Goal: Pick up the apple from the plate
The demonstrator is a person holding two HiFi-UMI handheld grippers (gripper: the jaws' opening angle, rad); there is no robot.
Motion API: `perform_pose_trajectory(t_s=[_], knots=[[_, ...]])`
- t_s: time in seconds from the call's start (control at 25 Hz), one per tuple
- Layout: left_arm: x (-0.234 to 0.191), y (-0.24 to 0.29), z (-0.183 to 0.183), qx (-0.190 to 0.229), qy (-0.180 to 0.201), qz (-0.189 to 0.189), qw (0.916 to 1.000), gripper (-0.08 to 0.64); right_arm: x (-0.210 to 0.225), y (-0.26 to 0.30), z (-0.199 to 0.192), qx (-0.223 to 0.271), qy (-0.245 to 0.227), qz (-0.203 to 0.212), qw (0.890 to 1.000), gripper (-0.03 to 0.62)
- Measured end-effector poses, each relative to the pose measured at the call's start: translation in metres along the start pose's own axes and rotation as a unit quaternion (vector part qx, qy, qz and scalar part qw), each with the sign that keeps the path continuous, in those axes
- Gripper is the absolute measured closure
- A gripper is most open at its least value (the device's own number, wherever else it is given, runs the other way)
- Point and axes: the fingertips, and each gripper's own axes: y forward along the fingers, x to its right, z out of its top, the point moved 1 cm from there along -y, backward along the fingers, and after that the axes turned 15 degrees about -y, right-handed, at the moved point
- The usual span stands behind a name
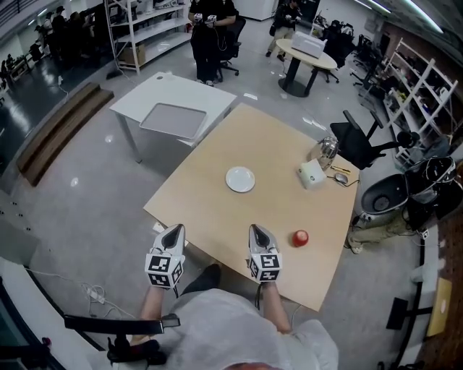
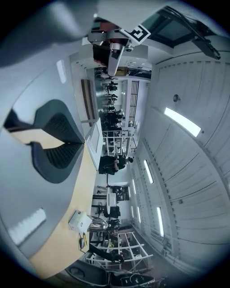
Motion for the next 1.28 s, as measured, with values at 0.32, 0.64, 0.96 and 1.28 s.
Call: perform_pose_trajectory(t_s=[0.32, 0.64, 0.96, 1.28], knots=[[-0.002, -0.013, -0.003, 0.005, 0.001, 0.006, 1.0000, 0.540, -0.009, -0.008, -0.003, 0.000, 0.002, 0.011, 1.000, 0.586], [0.004, -0.015, -0.002, 0.007, 0.003, 0.003, 1.0000, 0.540, -0.009, -0.013, 0.002, 0.005, 0.000, 0.013, 1.000, 0.586], [0.010, -0.018, -0.007, 0.003, 0.003, 0.001, 1.0000, 0.540, -0.010, -0.021, 0.000, 0.006, -0.002, 0.014, 1.000, 0.586], [0.013, -0.019, -0.010, -0.001, 0.005, 0.001, 1.0000, 0.540, -0.011, -0.025, -0.004, 0.004, 0.000, 0.014, 1.000, 0.586]])
